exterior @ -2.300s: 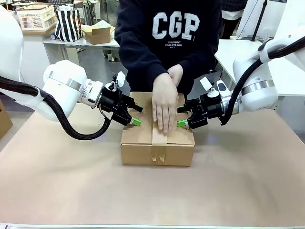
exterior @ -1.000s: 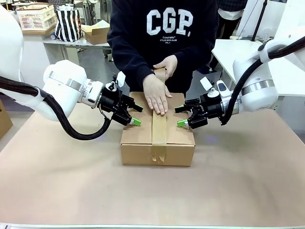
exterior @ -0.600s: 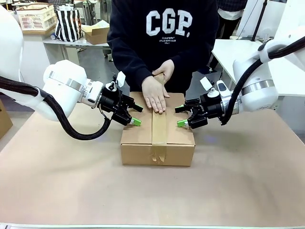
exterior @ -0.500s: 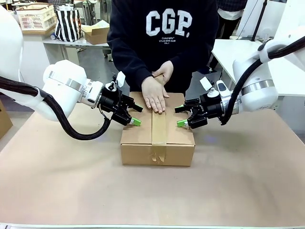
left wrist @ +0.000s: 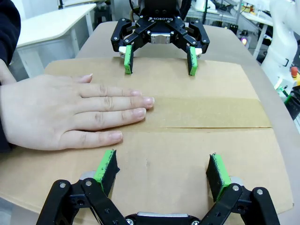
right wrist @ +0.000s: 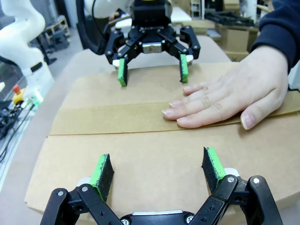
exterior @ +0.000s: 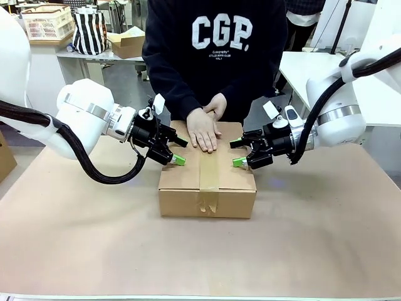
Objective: Pack the gift set into the box.
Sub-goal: Press and hold the closed box until the human finishes sealing it.
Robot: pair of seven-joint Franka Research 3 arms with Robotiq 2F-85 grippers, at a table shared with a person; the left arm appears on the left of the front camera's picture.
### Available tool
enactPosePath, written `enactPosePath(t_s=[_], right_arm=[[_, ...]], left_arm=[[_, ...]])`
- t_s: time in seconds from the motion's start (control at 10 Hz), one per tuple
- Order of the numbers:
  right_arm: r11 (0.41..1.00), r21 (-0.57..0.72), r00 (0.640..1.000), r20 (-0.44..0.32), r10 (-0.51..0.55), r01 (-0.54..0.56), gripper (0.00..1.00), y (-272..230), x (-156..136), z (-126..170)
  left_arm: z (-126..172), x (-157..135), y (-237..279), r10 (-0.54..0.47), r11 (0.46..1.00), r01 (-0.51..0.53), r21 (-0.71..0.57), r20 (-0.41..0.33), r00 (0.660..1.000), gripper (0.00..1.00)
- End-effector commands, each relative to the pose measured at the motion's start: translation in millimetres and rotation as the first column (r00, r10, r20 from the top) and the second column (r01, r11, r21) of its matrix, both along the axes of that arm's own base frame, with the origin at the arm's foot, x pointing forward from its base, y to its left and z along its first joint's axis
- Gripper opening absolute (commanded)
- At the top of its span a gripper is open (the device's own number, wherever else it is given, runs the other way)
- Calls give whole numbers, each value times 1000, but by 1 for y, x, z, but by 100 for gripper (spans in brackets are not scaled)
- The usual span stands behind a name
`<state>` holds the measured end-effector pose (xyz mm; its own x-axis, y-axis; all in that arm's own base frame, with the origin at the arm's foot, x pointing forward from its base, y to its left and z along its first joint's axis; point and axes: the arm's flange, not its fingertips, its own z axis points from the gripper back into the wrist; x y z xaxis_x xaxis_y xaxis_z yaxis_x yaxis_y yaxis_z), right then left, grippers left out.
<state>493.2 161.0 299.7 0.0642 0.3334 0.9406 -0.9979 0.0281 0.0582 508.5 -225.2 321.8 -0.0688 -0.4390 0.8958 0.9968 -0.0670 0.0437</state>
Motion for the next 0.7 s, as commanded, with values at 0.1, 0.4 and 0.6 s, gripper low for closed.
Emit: enactPosePath(t_s=[0.1, 0.4, 0.6], right_arm=[[1000, -7, 1000, -4, -4, 4, 100, -1, -1, -3], [1000, -7, 1000, -4, -4, 4, 100, -1, -1, -3], [1000, -7, 1000, -4, -4, 4, 100, -1, -1, -3]], left_arm=[[-5, 0, 1, -2, 1000, 2, 5, 0, 1000, 100], [-5, 0, 1, -2, 1000, 2, 5, 0, 1000, 100], [-5, 0, 1, -2, 1000, 2, 5, 0, 1000, 100]])
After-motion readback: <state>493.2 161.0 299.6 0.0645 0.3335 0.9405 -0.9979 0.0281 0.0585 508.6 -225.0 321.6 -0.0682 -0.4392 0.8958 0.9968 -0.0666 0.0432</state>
